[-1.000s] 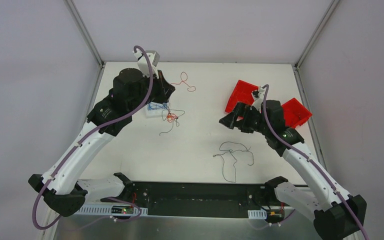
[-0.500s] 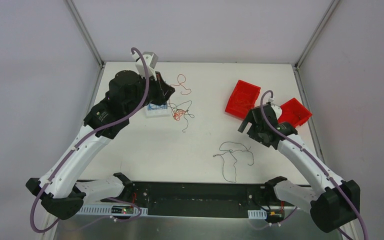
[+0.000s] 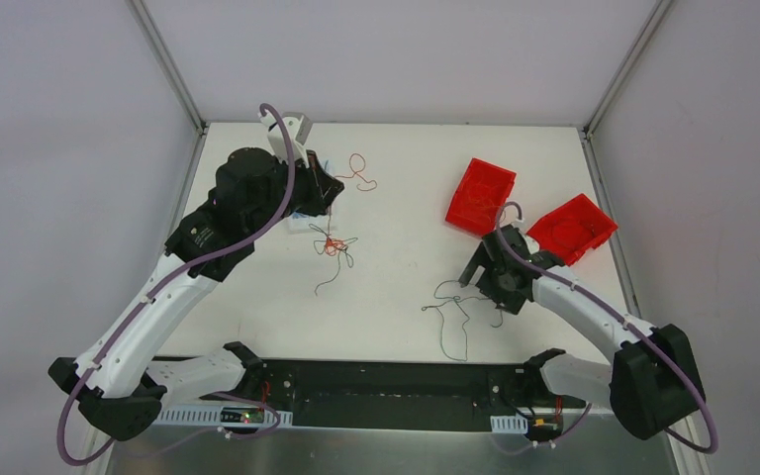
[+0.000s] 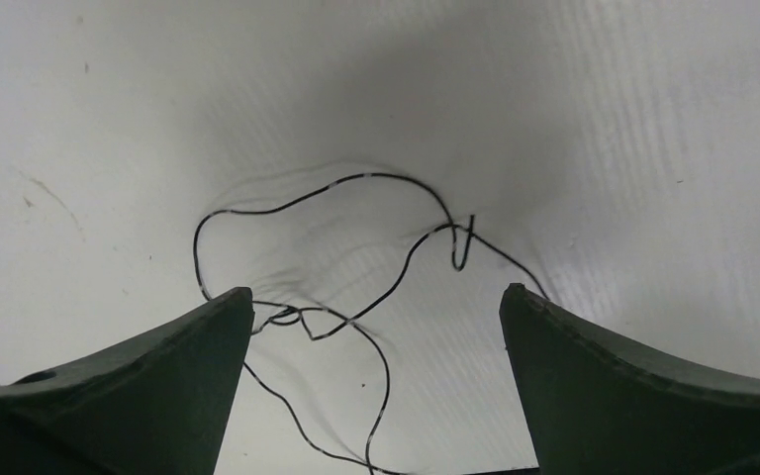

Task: Untangle the cables

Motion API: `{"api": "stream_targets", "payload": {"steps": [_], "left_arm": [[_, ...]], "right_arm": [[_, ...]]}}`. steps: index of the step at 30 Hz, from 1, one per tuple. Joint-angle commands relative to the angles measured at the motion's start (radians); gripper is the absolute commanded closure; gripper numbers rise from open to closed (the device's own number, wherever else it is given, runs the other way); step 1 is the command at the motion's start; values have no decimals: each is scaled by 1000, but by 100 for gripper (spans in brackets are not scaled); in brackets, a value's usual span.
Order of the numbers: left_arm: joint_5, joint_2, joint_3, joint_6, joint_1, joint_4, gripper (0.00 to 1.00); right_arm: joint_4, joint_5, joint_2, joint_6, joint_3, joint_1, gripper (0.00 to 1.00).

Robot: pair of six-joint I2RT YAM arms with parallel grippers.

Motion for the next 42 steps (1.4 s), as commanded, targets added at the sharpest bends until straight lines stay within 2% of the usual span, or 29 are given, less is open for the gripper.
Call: {"api": "stream_targets", "payload": {"steps": [1,9,14,18,20,21,23,25,27,30,34,37,42], "left_arm": [[-7,-25,-9,4,4,33,100],[-21,-31,-8,33,4,34,100],[-48,-55,-21,43,4,34,100],[-68,-73,-35,58,4,32,100],[-76,-78,-43,64,4,31,100],[-78,-81,-46,66,4,31,100],[-80,-83,-49,70,4,28,100],[-80,-86,-51,71,4,25,100],[-80,-94,-55,73,4,23,100],[-83,-105,-64,74,4,15,100],[-73,-114,-78,65,4,13,100],[-62,-117,-87,57,4,12,100],[-47,-118,-93,47,4,12,100]], "right_arm": [[15,44,42,81,58,112,0],[20,140,227,25,167,234,0],[21,148,372,-42,229,270,1],[37,147,423,-34,234,291,1],[41,146,445,-26,235,298,4],[42,150,456,-23,235,300,8],[43,163,468,-19,235,300,23],[41,189,454,-23,232,301,54],[56,192,405,-37,221,301,76],[73,144,323,-59,222,283,98],[100,-32,208,-115,241,210,100],[101,-99,108,-150,263,144,100],[30,-222,0,-208,364,-44,100]]}}
